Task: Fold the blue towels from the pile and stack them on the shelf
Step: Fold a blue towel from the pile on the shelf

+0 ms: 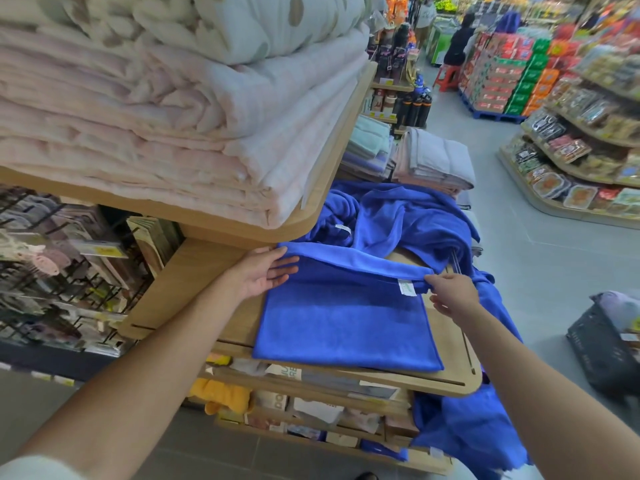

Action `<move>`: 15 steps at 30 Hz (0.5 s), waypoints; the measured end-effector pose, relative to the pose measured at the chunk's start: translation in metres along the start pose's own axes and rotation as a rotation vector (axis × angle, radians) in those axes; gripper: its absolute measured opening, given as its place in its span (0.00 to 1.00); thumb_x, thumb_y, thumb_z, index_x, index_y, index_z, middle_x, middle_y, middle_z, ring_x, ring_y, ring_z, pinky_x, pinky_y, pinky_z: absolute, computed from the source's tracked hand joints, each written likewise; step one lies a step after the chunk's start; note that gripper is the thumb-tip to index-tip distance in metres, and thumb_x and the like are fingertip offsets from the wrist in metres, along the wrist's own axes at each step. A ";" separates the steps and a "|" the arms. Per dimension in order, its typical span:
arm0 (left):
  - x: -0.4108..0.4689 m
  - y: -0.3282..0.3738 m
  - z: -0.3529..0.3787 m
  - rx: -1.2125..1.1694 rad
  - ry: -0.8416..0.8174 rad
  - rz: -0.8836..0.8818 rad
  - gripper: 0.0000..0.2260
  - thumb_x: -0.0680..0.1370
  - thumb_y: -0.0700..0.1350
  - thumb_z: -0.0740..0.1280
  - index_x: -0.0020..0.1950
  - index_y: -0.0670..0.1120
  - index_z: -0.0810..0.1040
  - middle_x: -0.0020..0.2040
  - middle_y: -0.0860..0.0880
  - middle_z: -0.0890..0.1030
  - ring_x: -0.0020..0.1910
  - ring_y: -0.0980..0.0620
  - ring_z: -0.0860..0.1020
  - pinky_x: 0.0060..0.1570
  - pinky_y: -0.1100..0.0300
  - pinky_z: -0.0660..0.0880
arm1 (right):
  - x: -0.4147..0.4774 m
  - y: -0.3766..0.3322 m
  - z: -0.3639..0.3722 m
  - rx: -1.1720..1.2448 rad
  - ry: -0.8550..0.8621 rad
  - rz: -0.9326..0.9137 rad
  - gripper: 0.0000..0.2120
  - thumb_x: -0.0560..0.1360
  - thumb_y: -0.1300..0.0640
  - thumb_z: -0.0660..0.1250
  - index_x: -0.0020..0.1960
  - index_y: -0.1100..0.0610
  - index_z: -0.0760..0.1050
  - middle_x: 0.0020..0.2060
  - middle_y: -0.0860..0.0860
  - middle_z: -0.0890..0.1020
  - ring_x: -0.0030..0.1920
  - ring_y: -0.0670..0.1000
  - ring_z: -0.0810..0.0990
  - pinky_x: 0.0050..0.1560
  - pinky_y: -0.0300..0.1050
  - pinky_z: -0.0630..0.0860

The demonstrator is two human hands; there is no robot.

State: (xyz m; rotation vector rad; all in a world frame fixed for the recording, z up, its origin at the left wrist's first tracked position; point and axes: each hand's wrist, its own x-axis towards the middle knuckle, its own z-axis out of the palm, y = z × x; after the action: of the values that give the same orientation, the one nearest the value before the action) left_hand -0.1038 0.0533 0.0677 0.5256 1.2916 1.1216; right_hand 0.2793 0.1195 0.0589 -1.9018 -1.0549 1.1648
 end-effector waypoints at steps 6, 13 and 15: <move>-0.019 0.014 0.003 -0.012 -0.022 0.041 0.03 0.81 0.46 0.69 0.49 0.50 0.77 0.44 0.48 0.88 0.41 0.50 0.87 0.33 0.62 0.80 | -0.024 -0.018 -0.007 -0.012 0.036 -0.122 0.07 0.73 0.56 0.71 0.41 0.60 0.80 0.37 0.53 0.84 0.33 0.50 0.83 0.31 0.41 0.74; -0.067 0.021 -0.005 -0.030 -0.057 0.080 0.02 0.81 0.47 0.68 0.53 0.50 0.77 0.47 0.46 0.87 0.43 0.50 0.87 0.31 0.63 0.77 | -0.050 -0.036 -0.033 0.612 -0.273 0.117 0.09 0.74 0.57 0.69 0.42 0.53 0.68 0.27 0.47 0.73 0.24 0.43 0.73 0.21 0.33 0.66; -0.090 0.005 -0.021 0.018 -0.084 0.018 0.06 0.80 0.48 0.70 0.55 0.50 0.77 0.50 0.44 0.87 0.41 0.50 0.87 0.28 0.64 0.76 | -0.059 -0.016 -0.044 0.539 -0.344 0.145 0.09 0.73 0.56 0.68 0.40 0.51 0.67 0.27 0.47 0.72 0.23 0.44 0.70 0.20 0.34 0.65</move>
State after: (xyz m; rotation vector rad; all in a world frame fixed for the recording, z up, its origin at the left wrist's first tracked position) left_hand -0.1146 -0.0283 0.1099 0.5922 1.2277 1.0924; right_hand 0.2987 0.0694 0.1112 -1.3995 -0.6764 1.7031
